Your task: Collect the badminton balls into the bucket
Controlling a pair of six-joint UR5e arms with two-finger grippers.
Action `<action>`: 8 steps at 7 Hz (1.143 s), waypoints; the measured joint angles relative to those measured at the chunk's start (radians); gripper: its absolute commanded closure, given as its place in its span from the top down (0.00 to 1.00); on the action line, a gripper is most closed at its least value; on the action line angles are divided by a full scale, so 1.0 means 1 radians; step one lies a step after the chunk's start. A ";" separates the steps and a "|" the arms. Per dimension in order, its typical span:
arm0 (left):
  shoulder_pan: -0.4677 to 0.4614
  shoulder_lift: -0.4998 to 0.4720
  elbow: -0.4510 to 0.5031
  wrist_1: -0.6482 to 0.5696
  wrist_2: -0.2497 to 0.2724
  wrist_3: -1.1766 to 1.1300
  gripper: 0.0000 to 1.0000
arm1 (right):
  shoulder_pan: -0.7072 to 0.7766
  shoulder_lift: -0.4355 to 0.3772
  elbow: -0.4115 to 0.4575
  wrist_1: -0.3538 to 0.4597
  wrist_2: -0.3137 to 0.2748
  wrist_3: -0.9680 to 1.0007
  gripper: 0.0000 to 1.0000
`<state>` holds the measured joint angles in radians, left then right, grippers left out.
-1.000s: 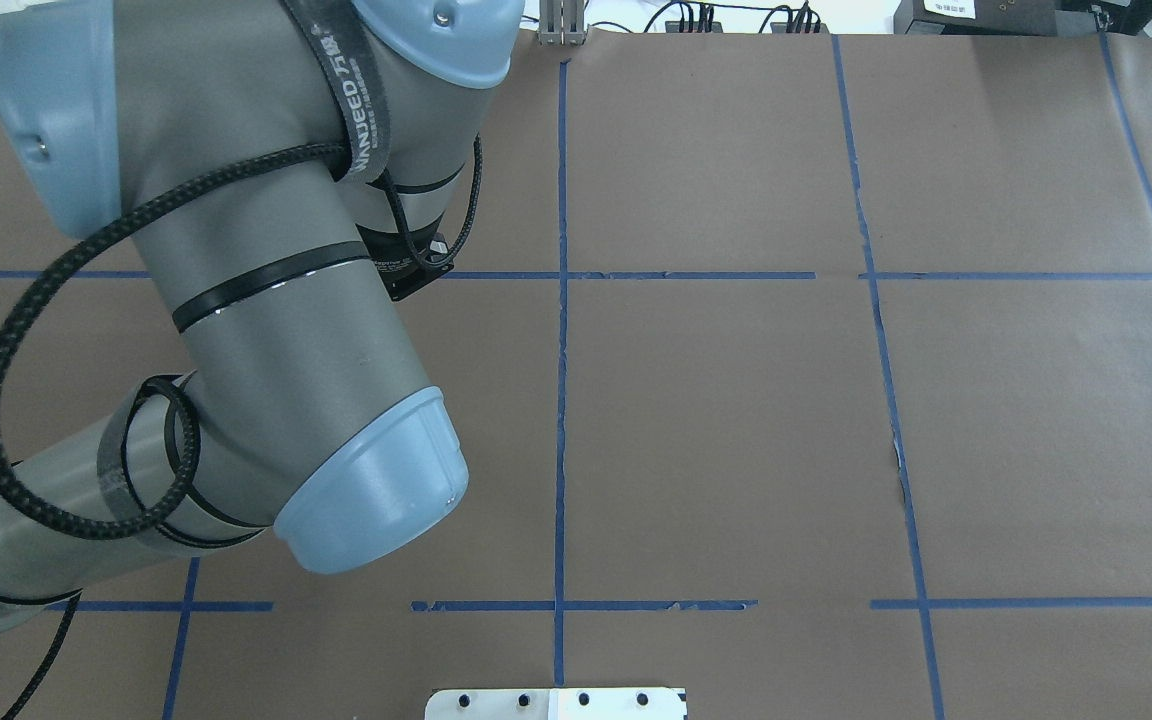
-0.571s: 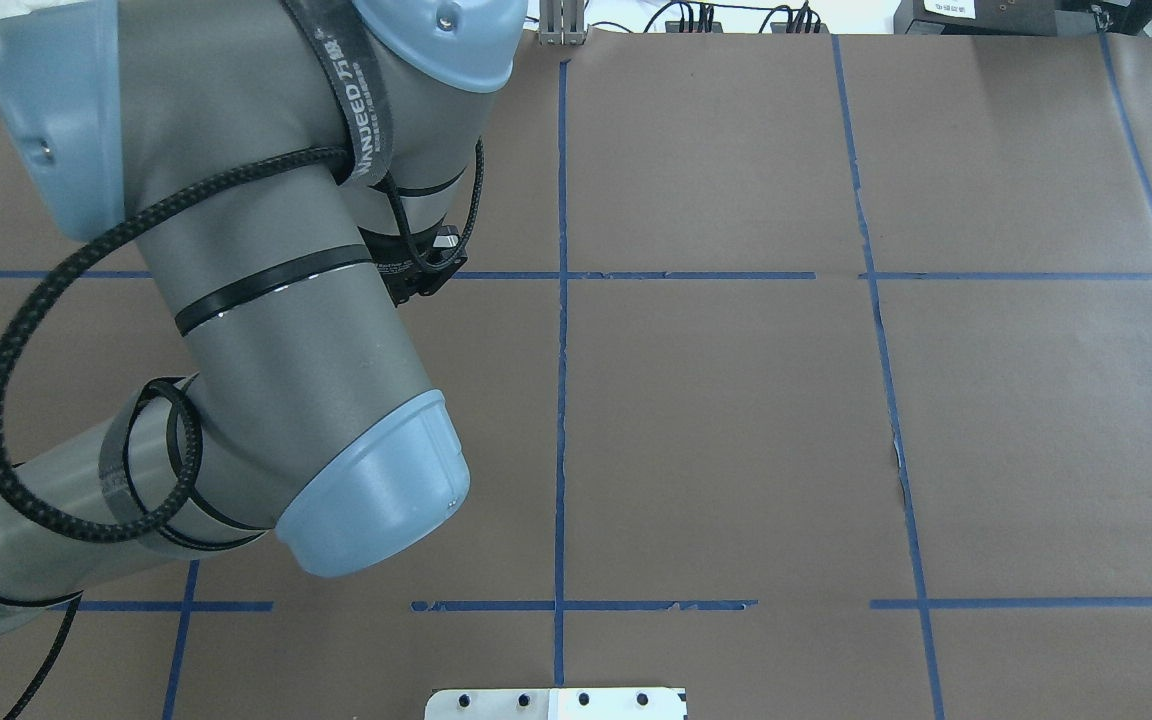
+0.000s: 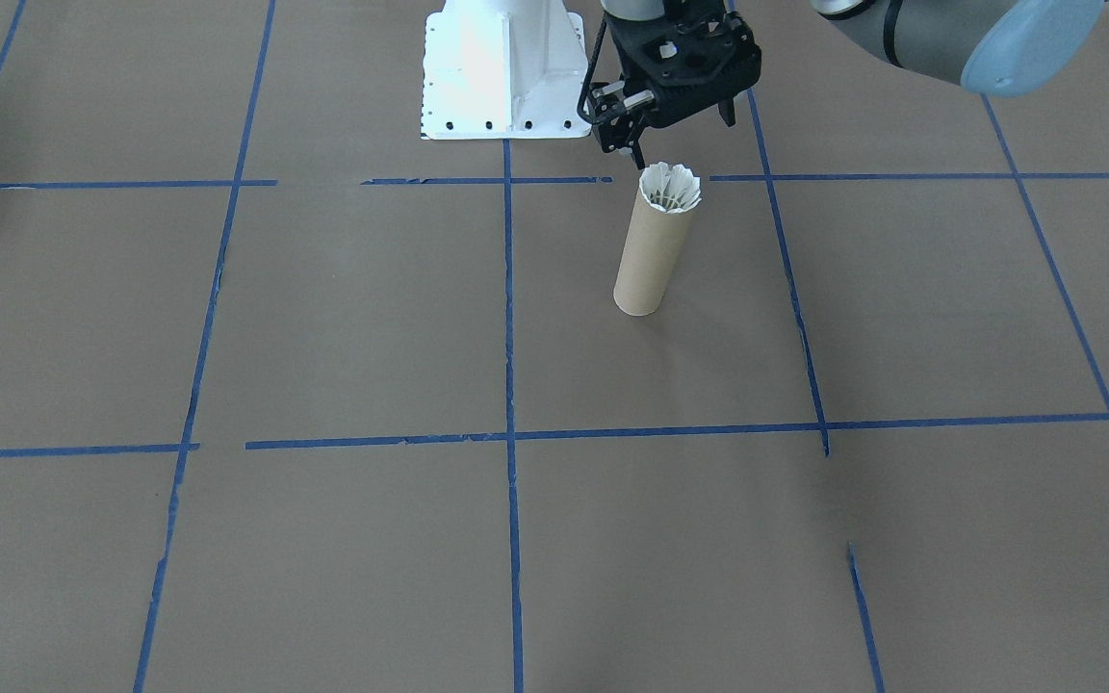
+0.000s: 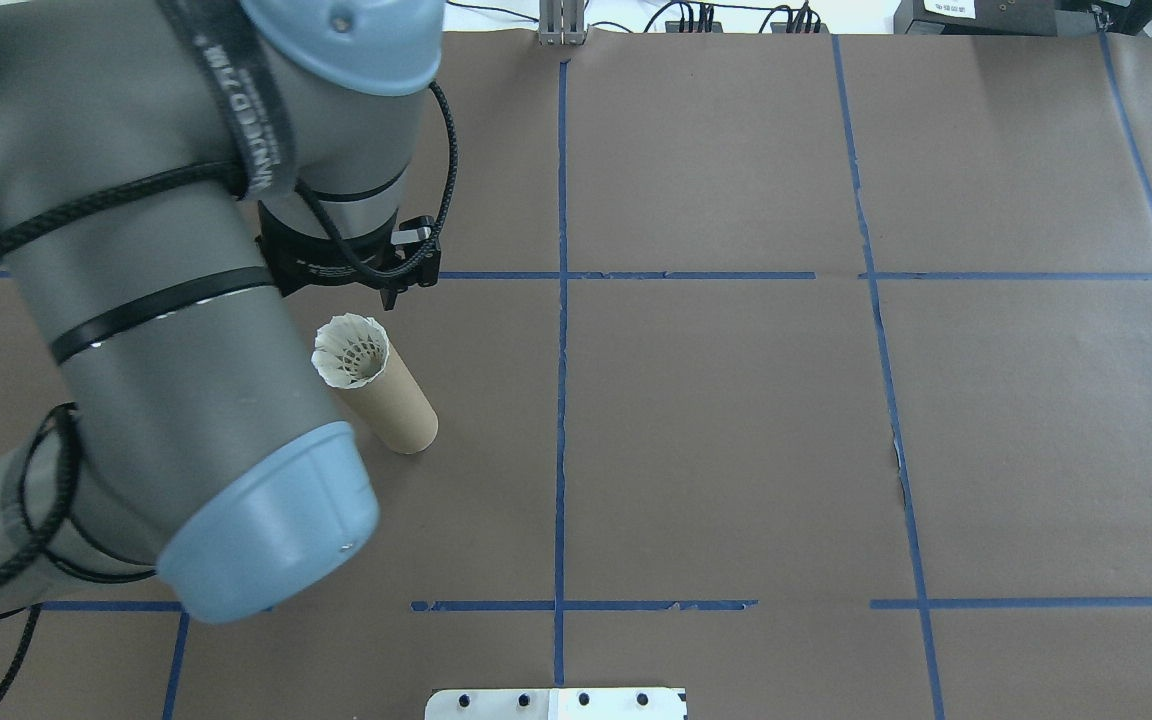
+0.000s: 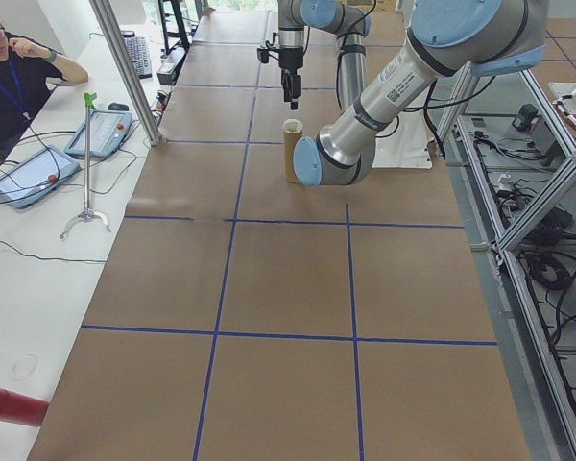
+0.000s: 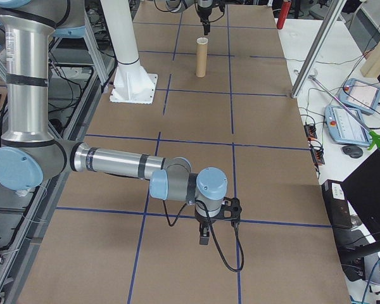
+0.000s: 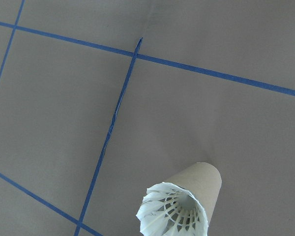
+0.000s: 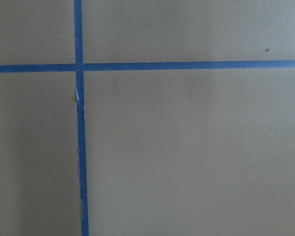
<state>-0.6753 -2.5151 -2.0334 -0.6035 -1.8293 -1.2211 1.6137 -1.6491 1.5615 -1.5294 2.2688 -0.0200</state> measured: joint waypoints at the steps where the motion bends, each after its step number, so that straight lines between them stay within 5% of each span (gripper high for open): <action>1: -0.055 0.060 -0.048 -0.090 -0.004 0.055 1.00 | 0.000 0.000 0.000 0.000 0.000 0.000 1.00; 3: -0.161 0.174 -0.098 -0.261 -0.029 0.208 1.00 | 0.000 -0.001 0.000 0.000 0.000 0.000 1.00; 8: -0.569 0.530 -0.057 -0.533 -0.260 0.862 1.00 | 0.000 0.000 0.000 0.000 0.000 0.000 1.00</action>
<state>-1.2438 -1.9853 -2.0900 -1.1367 -2.0894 -0.3586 1.6138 -1.6493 1.5616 -1.5294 2.2687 -0.0200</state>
